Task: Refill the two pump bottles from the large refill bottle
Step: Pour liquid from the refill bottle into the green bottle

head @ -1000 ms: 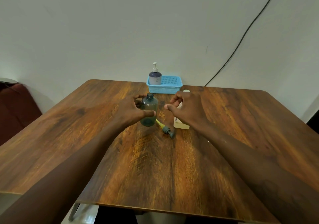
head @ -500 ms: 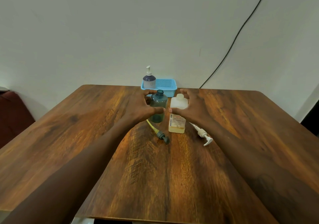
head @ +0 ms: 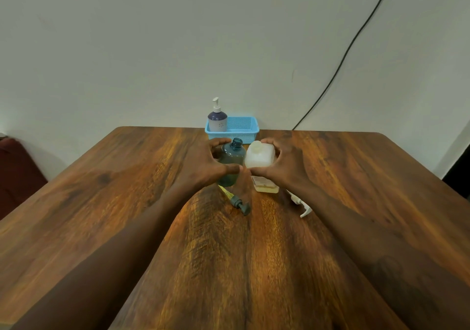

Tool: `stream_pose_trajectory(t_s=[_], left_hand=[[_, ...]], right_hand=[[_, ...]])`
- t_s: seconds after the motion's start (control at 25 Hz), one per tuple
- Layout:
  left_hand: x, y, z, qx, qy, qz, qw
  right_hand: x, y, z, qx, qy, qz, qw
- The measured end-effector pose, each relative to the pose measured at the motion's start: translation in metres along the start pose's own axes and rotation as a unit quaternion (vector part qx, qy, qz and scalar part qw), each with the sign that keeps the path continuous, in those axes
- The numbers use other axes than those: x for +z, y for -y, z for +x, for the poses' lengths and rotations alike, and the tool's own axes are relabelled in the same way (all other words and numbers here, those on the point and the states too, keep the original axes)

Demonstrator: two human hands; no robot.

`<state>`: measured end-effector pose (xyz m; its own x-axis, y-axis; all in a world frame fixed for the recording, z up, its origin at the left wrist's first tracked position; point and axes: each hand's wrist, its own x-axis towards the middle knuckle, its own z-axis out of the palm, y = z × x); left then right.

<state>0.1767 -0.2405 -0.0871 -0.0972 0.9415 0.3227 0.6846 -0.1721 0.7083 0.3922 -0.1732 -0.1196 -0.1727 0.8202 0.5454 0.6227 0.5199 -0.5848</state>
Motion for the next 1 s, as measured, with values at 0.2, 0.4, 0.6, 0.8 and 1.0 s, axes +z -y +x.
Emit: stream_pose_trajectory(t_s=[0.2,0.4,0.6,0.8,1.0], left_hand=[[-0.004,0.004,-0.007,0.011,-0.002,-0.004,1.0],[-0.001,-0.001,-0.011,0.02,0.0,0.004,1.0],[0.001,-0.006,-0.013,0.033,0.003,-0.002,0.999],[-0.001,-0.009,-0.013,0.031,0.008,-0.003,0.999],[-0.002,-0.011,-0.016,0.034,0.004,-0.001,0.999]], right_hand=[[-0.012,0.013,0.002,-0.053,-0.081,-0.008,0.995],[-0.025,0.026,0.009,-0.159,-0.074,-0.076,0.982],[-0.025,0.019,0.02,-0.196,-0.054,-0.133,0.97],[-0.023,0.016,0.023,-0.216,-0.063,-0.169,0.96],[-0.026,0.02,0.025,-0.229,-0.061,-0.191,0.953]])
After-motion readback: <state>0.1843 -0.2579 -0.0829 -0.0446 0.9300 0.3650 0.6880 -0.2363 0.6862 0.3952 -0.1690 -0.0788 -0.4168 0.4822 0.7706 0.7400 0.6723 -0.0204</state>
